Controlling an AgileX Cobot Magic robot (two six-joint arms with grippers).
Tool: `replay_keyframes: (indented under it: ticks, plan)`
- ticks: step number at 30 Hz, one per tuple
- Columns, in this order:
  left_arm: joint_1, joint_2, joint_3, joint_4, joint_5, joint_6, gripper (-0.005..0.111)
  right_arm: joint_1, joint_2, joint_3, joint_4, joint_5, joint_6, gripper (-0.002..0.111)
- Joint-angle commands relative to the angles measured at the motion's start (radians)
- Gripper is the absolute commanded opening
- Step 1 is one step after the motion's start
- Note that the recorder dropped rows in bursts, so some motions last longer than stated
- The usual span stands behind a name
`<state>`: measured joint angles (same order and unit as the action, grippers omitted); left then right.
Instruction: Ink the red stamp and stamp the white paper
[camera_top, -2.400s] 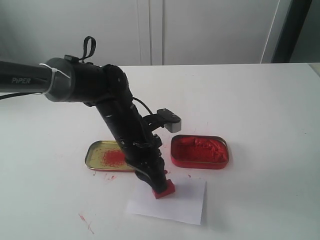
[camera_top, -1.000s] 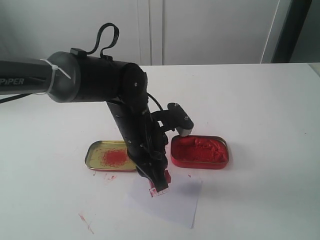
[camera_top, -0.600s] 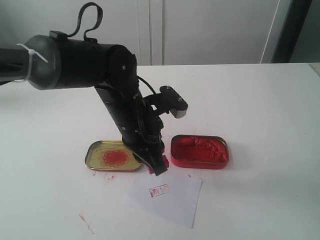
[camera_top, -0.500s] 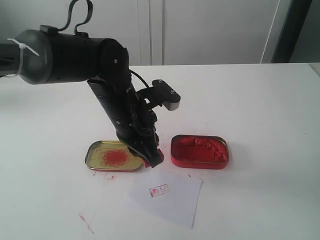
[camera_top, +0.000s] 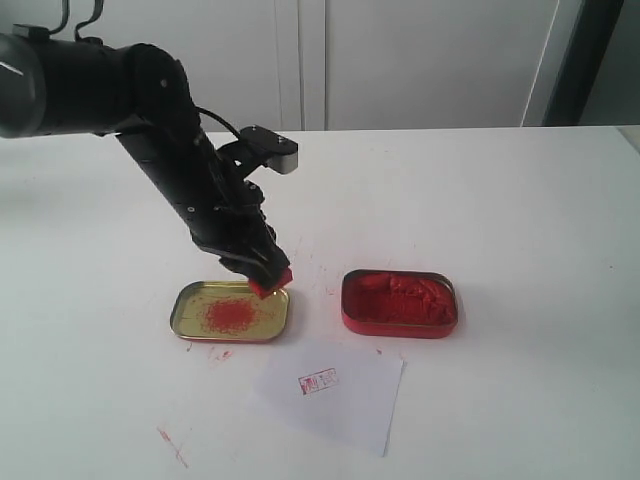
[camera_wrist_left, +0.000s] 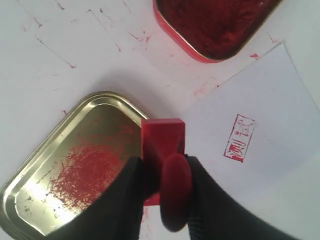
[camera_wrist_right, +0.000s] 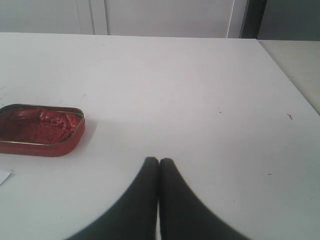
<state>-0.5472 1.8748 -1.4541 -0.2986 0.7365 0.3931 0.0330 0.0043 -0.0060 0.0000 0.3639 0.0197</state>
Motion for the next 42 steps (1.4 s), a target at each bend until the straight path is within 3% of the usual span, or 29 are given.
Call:
replay_keyframes:
  ticks: [1, 8, 12, 16, 29, 39, 42]
  plan:
    - [0.049, -0.014, -0.002, -0.071, 0.016, 0.005, 0.0, -0.002, -0.004, 0.006, 0.0, -0.014, 0.003, 0.0]
    - [0.141, -0.014, -0.002, -0.284, 0.139, 0.151, 0.0, -0.002, -0.004, 0.006, 0.0, -0.014, 0.003, 0.0]
    - [0.184, -0.014, 0.005, -0.323, 0.238, 0.185, 0.0, -0.002, -0.004, 0.006, 0.0, -0.014, 0.003, 0.0]
    - [0.236, -0.032, 0.073, -0.387, 0.251, 0.191, 0.0, -0.002, -0.004, 0.006, 0.0, -0.014, 0.003, 0.0]
    - [0.338, -0.195, 0.417, -0.562, 0.166, 0.342, 0.0, -0.002, -0.004, 0.006, 0.0, -0.014, 0.003, 0.0]
    - [0.338, -0.212, 0.634, -0.799, 0.066, 0.447, 0.0, -0.002, -0.004, 0.006, 0.0, -0.014, 0.003, 0.0]
    - [0.338, -0.212, 0.693, -0.818, -0.017, 0.473, 0.0, -0.002, -0.004, 0.006, 0.0, -0.014, 0.003, 0.0]
